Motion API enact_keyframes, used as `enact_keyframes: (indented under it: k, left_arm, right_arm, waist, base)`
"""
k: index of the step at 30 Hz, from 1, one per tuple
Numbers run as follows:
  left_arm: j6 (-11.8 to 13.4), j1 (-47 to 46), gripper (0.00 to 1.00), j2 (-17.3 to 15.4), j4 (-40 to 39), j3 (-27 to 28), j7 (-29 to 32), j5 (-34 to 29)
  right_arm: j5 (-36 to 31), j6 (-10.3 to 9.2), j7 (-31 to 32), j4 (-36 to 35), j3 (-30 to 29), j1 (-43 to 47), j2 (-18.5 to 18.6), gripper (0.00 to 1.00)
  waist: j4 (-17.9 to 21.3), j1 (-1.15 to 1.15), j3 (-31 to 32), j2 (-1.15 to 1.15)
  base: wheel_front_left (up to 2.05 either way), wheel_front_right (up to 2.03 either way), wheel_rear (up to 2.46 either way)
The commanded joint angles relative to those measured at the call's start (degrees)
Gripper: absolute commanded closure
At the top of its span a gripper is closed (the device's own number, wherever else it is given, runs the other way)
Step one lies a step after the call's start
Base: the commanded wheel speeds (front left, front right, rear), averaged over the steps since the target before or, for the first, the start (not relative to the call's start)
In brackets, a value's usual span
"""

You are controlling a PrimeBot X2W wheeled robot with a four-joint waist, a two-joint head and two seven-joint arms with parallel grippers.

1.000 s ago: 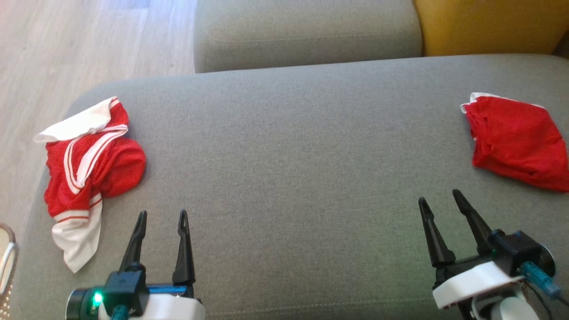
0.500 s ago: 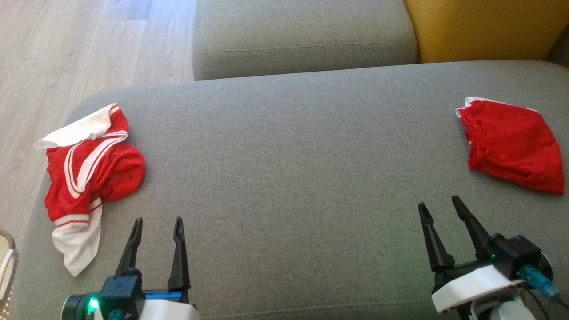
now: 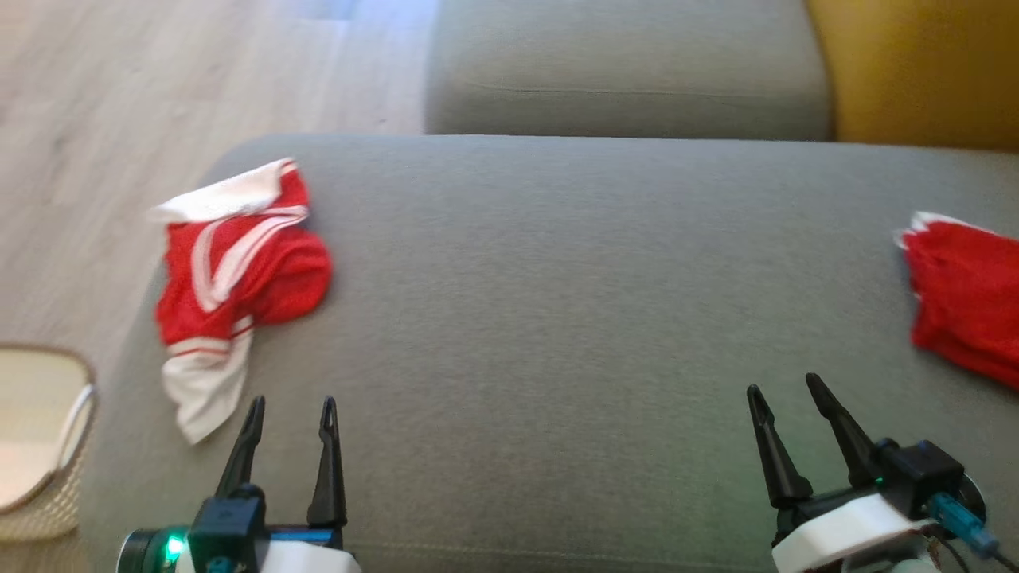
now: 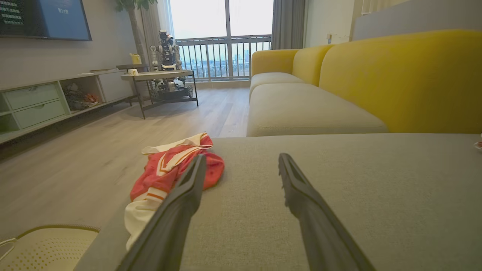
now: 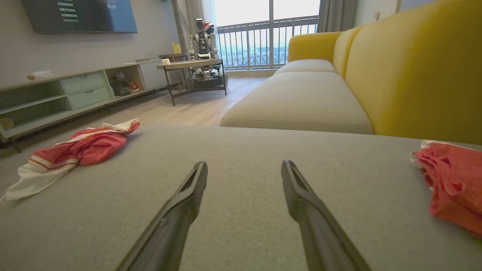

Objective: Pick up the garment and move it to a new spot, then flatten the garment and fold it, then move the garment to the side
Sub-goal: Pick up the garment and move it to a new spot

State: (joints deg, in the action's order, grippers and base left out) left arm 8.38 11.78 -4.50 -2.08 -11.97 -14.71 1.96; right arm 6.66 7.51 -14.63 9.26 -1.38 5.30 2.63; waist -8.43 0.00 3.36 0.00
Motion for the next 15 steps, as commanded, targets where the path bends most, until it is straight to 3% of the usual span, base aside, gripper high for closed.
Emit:
enact_keyframes:
  k: [1, 10, 15]
  left_arm:
    - [0.0, -1.4, 0.0, 0.3, -1.6, 1.7, -0.3, -1.1]
    - [0.1, -0.1, 0.0, -0.3, -1.7, 1.9, -0.3, -1.2]
    - [0.3, 0.2, 0.0, -0.5, -1.8, 2.3, -0.3, -1.0]
  right_arm:
    - [0.7, -0.02, -0.4, -2.0, 1.3, -1.7, 0.2, 0.0]
    - [1.1, -0.02, -0.4, -2.0, 1.7, -1.9, 0.2, 0.0]
    - [1.1, -0.02, -0.4, -1.8, 2.5, -2.0, 0.2, 0.0]
  waist:
    - [-4.2, 0.0, 0.1, 0.0]
    - [-12.2, 0.0, -0.4, 0.0]
    - [-14.8, 0.0, -1.1, 0.0]
  base:
    - [0.0, 0.0, 0.0]
    - [0.0, 0.0, 0.0]
    - [0.0, 0.0, 0.0]
